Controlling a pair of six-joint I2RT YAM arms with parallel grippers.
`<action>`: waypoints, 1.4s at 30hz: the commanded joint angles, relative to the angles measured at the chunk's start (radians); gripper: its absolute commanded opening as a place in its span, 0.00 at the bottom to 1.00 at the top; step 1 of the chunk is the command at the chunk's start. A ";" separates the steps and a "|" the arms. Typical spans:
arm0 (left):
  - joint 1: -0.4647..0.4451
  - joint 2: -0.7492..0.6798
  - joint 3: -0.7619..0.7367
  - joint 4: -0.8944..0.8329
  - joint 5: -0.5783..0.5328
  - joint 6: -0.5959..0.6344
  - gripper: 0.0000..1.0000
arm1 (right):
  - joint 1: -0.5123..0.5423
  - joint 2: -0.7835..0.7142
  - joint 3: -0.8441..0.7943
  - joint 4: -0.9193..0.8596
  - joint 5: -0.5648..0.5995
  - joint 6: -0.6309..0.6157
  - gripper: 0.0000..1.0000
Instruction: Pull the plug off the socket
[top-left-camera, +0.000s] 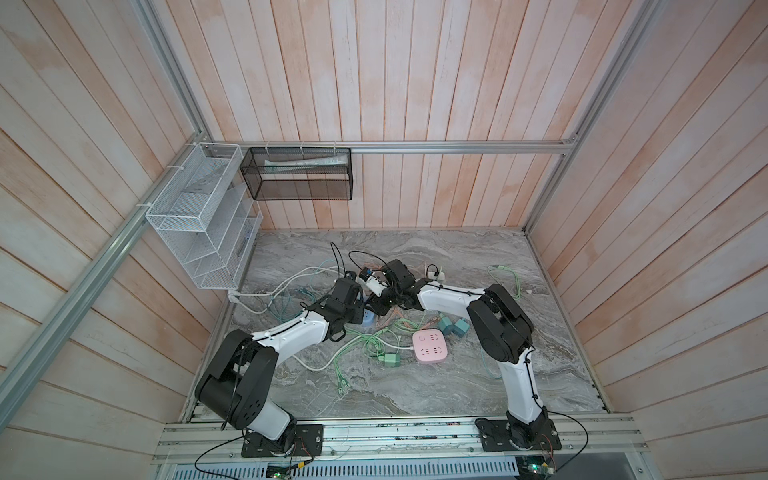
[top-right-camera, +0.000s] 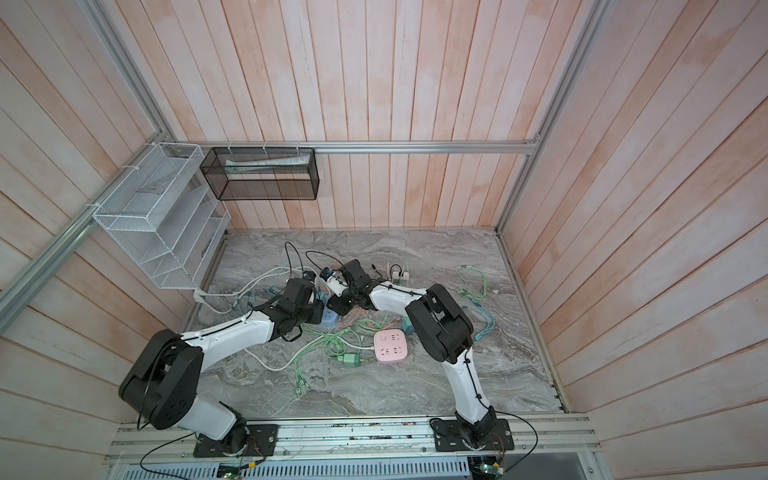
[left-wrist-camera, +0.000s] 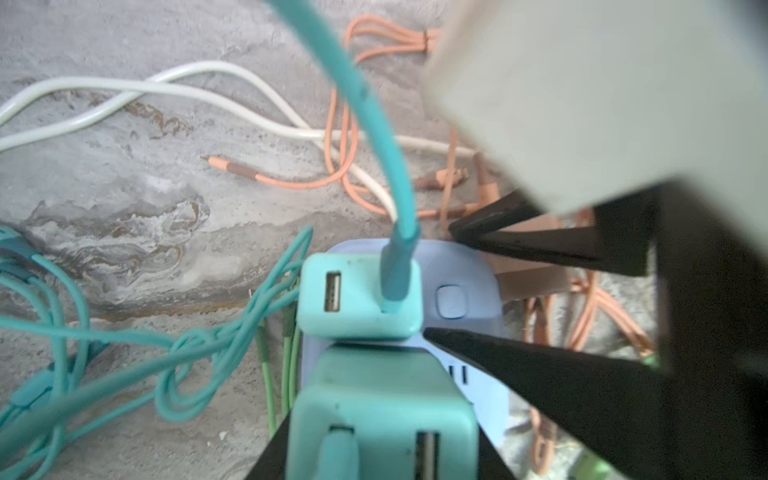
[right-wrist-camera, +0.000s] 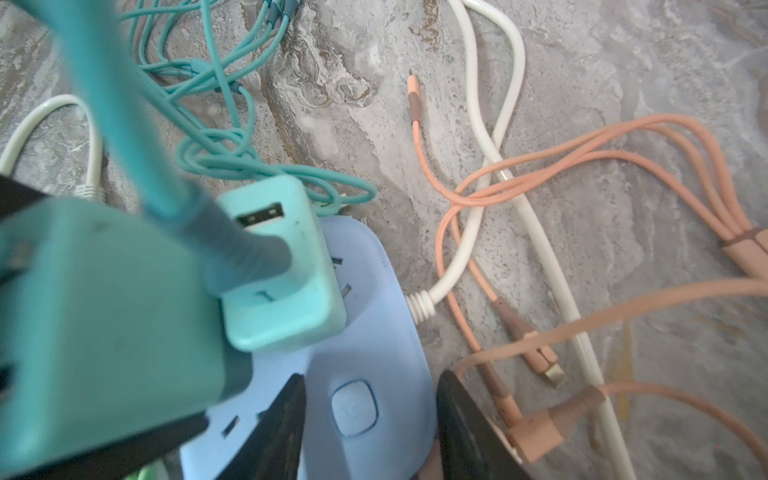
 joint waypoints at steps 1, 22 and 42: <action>0.008 -0.013 -0.005 0.067 0.033 0.001 0.18 | 0.011 0.087 -0.042 -0.157 0.090 -0.010 0.48; 0.171 -0.174 -0.169 0.015 0.070 -0.091 0.18 | -0.015 0.075 -0.037 -0.124 0.059 0.013 0.49; 0.333 -0.068 -0.122 -0.018 0.203 -0.126 0.46 | -0.020 0.071 -0.022 -0.127 0.056 0.029 0.49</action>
